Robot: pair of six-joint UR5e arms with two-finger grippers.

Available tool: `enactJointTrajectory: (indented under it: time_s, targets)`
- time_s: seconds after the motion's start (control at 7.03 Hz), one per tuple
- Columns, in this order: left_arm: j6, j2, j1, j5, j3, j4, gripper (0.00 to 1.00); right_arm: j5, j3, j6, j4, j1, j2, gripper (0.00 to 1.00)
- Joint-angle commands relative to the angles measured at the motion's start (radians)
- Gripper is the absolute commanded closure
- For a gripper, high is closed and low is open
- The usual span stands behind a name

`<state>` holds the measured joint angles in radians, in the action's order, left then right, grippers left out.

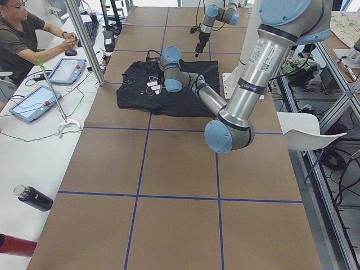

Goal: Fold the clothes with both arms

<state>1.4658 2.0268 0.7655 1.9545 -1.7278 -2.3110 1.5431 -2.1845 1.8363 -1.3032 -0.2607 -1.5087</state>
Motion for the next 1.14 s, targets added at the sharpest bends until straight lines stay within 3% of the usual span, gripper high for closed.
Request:
enactJointTrajectory:
  time_s: [0.0,0.43,0.71,1.0]
  targets:
    - [0.001,-0.019,0.000,0.001,-0.024,0.001,0.22,-0.023,-0.066,0.072,-0.001,0.047,-0.077,0.01]
    - [0.001,-0.045,-0.003,0.040,-0.071,-0.001,0.22,-0.028,-0.070,0.168,-0.002,0.102,-0.110,0.01]
    - [-0.001,-0.054,-0.006,0.026,-0.075,-0.005,0.22,-0.117,-0.067,0.321,-0.007,0.182,-0.111,0.03]
    - [-0.001,-0.059,-0.009,0.011,-0.085,-0.004,0.20,-0.129,-0.049,0.446,-0.011,0.201,-0.113,0.06]
